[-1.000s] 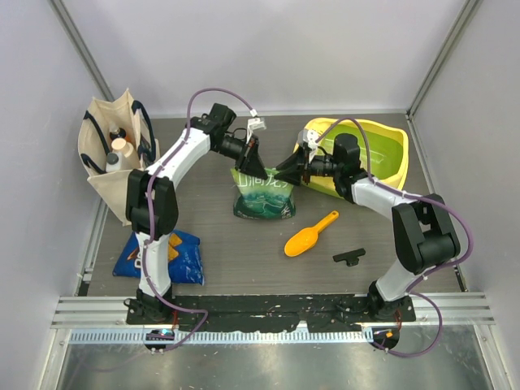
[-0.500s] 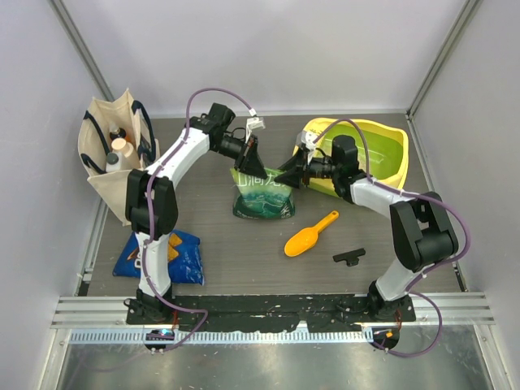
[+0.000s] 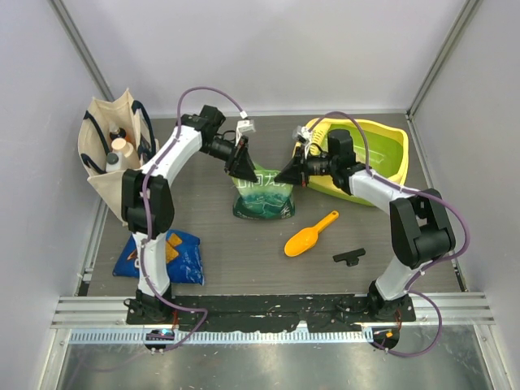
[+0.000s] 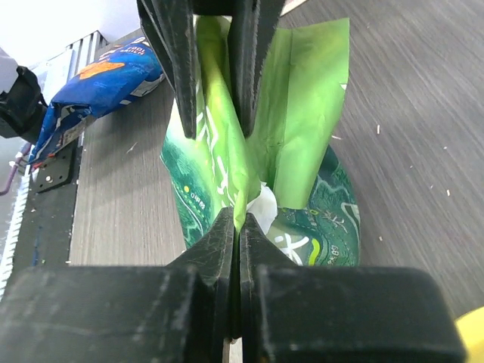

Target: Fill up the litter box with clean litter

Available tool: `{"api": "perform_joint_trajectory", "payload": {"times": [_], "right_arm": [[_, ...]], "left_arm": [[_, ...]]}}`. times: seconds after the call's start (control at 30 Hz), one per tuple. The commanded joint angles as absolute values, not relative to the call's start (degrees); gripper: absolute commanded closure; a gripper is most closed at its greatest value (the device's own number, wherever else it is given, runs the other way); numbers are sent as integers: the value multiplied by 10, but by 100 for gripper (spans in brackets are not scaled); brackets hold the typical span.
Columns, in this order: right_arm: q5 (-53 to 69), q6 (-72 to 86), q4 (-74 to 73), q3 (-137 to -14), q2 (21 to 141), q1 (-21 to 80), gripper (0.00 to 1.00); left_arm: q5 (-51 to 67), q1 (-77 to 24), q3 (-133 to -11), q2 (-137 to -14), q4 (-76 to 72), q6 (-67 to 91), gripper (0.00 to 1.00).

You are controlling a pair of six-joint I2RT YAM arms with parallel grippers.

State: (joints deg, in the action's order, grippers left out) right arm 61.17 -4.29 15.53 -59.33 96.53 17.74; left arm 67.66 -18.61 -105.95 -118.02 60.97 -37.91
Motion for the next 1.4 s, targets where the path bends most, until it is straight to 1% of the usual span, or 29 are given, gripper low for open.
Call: {"api": "perform_joint_trajectory", "payload": {"times": [0.0,0.13,0.27,0.37,0.4,0.47,0.5,0.57,0.63,0.67,0.7,0.77,0.87,0.9,1.03,1.07,1.13,1.17,1.2,1.27,1.33,1.37], "right_arm": [[575,-55,85,-642,953,164,99],[561,-72,33,-648,947,164,99],[544,-44,29,-650,954,164,99],[536,-12,40,-650,962,164,99],[533,-7,44,-651,963,164,99],[530,-1,44,-655,970,163,99],[536,-1,38,-656,973,163,98],[541,12,25,-665,978,161,99],[555,21,18,-667,979,160,98],[562,27,19,-667,978,159,99],[565,26,17,-665,976,159,99],[565,24,17,-659,969,159,99],[565,17,9,-658,964,159,99],[565,17,7,-657,962,160,99],[564,18,5,-655,966,160,99],[563,18,5,-655,965,160,99],[563,22,5,-654,966,162,99],[563,21,4,-653,966,163,99],[564,22,4,-655,967,163,99],[566,22,-11,-657,969,163,99],[570,22,-16,-661,971,163,99],[572,20,-18,-663,971,164,99]], "left_arm": [[679,-149,-1035,-1138,751,-468,64],[691,-108,-977,-1113,683,-426,65],[690,-105,-976,-1122,714,-480,66],[700,-105,-979,-1131,746,-522,73],[699,-105,-981,-1133,774,-539,79],[691,-102,-985,-1136,801,-570,85],[688,-99,-986,-1137,825,-597,93],[673,-95,-1001,-1142,846,-611,100],[663,-80,-1021,-1162,882,-622,100],[661,-72,-1052,-1174,901,-629,100],[666,-56,-1070,-1197,937,-629,100],[698,-40,-1099,-1209,952,-619,100],[716,-38,-1072,-1186,944,-648,71],[722,-42,-1059,-1176,906,-639,50],[736,-75,-964,-1119,768,-530,29],[736,-82,-951,-1109,712,-508,18],[735,-93,-915,-1080,657,-472,17],[733,-98,-905,-1071,603,-426,14],[728,-100,-896,-1061,573,-405,14],[684,-98,-876,-1029,511,-357,13],[635,-84,-875,-1012,512,-355,13],[629,-69,-879,-999,540,-365,13]]}}
